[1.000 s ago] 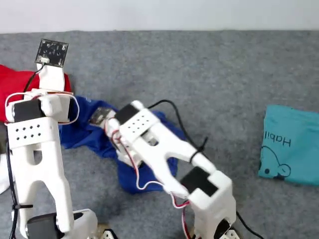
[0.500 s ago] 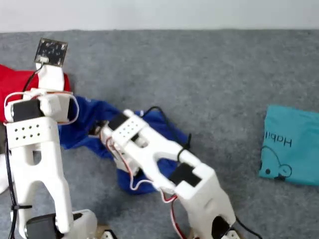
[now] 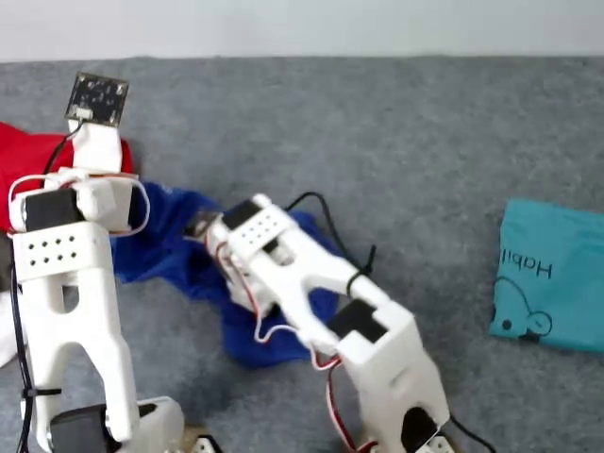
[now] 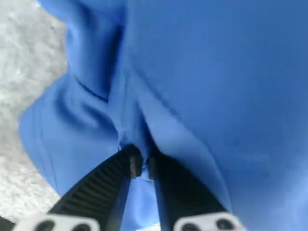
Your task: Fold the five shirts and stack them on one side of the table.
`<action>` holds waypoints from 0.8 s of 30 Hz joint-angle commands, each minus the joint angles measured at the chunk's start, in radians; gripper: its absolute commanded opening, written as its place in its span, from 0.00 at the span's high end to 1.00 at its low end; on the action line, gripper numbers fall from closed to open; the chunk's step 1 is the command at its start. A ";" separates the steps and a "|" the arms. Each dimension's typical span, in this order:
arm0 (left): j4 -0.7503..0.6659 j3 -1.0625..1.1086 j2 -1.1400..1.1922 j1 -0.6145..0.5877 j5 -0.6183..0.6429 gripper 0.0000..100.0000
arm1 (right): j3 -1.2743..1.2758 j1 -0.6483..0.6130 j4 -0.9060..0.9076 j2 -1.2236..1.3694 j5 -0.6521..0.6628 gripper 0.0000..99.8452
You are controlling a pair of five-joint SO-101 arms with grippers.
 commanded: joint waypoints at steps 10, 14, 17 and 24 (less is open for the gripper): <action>-0.018 -0.008 -0.018 0.000 -0.008 0.99 | -0.035 0.142 0.111 -0.341 0.089 0.99; -0.018 -0.008 -0.018 0.002 -0.008 0.99 | -0.035 0.206 0.107 -0.375 0.144 0.99; -0.018 -0.008 -0.018 0.002 -0.008 0.99 | -0.032 0.232 0.102 -0.325 0.149 0.99; -0.014 -0.008 -0.018 0.002 -0.008 0.99 | -0.035 0.205 0.156 -0.234 0.143 0.84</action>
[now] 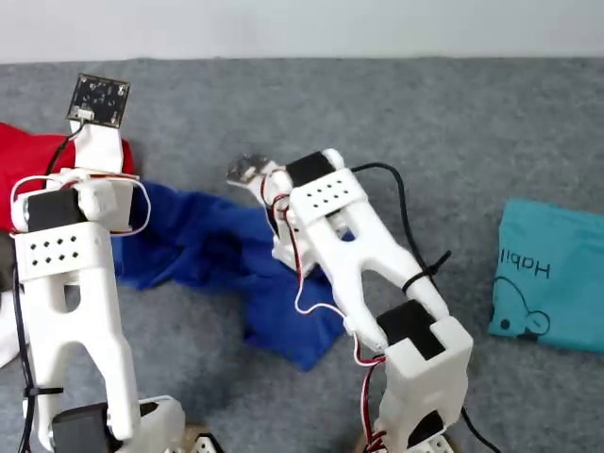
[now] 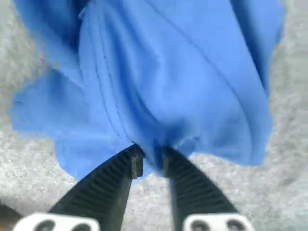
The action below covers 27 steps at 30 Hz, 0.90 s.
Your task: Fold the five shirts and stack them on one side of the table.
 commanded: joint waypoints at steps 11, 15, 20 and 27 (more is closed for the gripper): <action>-0.014 -0.007 -0.018 0.002 -0.003 0.99 | -0.035 -0.122 0.102 -0.047 0.003 0.84; -0.014 -0.007 -0.018 0.002 -0.003 0.99 | -0.035 -0.127 0.090 -0.012 0.002 0.84; -0.014 -0.005 -0.017 0.002 -0.002 0.99 | -0.037 -0.131 0.088 0.090 0.000 0.84; -0.020 0.036 -0.018 0.003 -0.002 0.99 | -0.117 -0.125 0.070 0.183 -0.040 0.84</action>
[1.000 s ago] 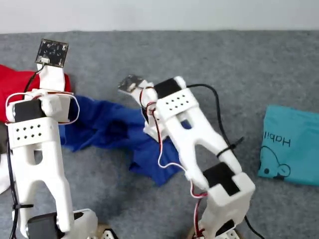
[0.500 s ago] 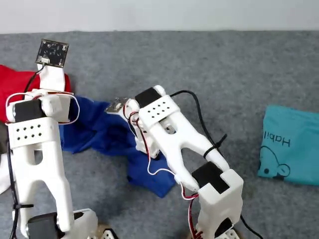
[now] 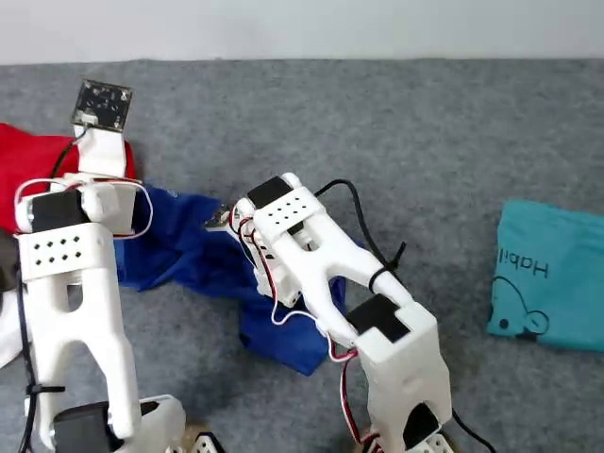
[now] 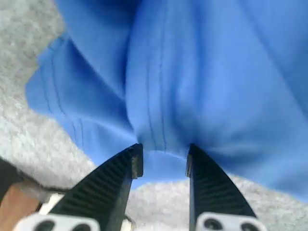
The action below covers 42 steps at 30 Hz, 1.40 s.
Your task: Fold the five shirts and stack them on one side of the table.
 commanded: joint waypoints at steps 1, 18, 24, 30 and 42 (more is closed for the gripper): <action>-0.018 -0.002 -0.018 0.003 -0.002 0.99 | -0.103 -0.001 -0.007 0.024 -0.015 0.84; -0.020 -0.005 -0.018 0.003 -0.002 0.99 | -0.193 -0.025 0.084 0.228 -0.023 0.84; -0.020 -0.005 -0.018 0.003 -0.005 0.99 | -0.245 0.015 0.081 0.249 -0.017 0.98; -0.020 -0.008 -0.018 0.002 -0.006 0.99 | -0.295 0.117 0.090 0.133 0.023 0.99; -0.020 -0.010 -0.026 0.002 -0.008 0.99 | -0.295 0.240 0.094 -0.242 0.117 0.99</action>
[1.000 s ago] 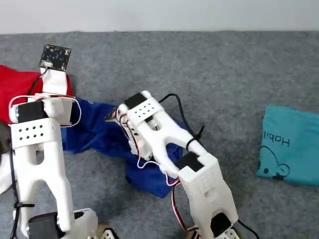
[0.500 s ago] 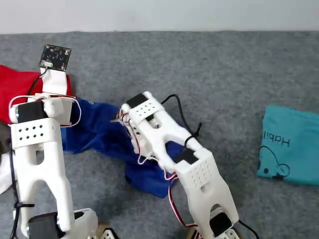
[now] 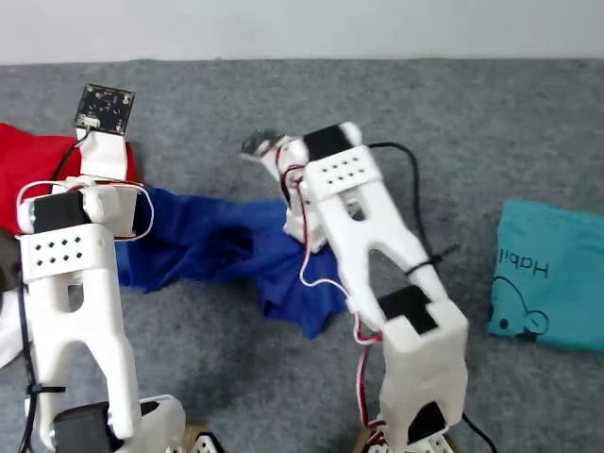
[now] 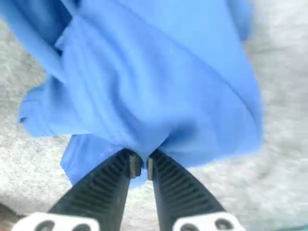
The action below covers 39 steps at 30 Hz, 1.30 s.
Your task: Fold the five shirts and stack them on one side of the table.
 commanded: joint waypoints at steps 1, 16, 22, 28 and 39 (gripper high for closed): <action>-0.020 -0.015 -0.026 0.002 -0.008 0.99 | -0.049 0.035 0.042 -0.183 0.029 0.99; 0.021 -0.104 -0.029 0.003 -0.002 0.99 | -0.075 0.097 0.038 -0.501 0.048 0.99; 0.150 -0.354 -0.029 0.003 0.002 0.99 | -0.229 0.205 0.013 -0.593 0.084 0.99; 0.284 -0.559 -0.028 0.077 -0.006 0.99 | -0.446 0.340 -0.035 -0.605 0.221 0.99; 0.393 -0.944 -0.028 0.207 -0.041 0.99 | -0.678 0.450 -0.208 -0.611 0.374 0.99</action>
